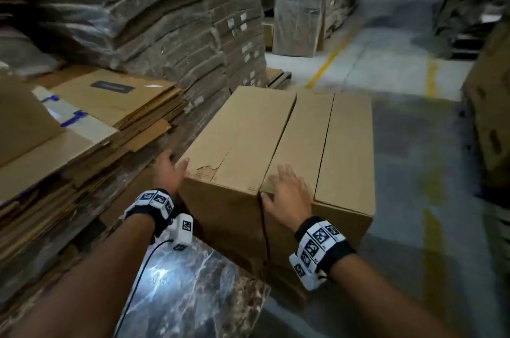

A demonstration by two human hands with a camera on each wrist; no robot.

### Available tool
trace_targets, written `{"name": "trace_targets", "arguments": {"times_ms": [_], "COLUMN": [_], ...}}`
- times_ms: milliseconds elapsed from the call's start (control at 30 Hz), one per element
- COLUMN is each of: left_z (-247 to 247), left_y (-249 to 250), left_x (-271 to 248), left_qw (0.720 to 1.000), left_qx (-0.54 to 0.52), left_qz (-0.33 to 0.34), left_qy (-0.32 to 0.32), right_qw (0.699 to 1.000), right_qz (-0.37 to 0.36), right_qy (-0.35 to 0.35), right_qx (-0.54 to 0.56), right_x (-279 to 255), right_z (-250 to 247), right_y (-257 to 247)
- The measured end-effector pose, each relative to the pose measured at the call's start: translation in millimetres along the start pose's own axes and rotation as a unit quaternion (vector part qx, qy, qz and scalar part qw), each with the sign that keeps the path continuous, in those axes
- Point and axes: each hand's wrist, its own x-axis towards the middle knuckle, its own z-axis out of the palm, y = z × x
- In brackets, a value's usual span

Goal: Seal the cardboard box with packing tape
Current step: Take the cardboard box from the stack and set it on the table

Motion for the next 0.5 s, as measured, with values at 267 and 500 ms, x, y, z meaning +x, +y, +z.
{"name": "trace_targets", "arguments": {"times_ms": [267,500], "left_z": [12,6], "left_y": [-38,-62], "left_x": [4,-20], "left_qw": [0.989,0.968], "left_qx": [-0.118,-0.229], "left_qz": [-0.050,-0.104], "left_qy": [-0.071,-0.008], "right_qw": [0.983,0.971], "right_qz": [-0.029,-0.047], "right_qy": [-0.094,-0.073], "right_qx": [-0.155,-0.222], "right_x": [16,11], "right_z": [31,35], "right_y": [-20,-28]}}
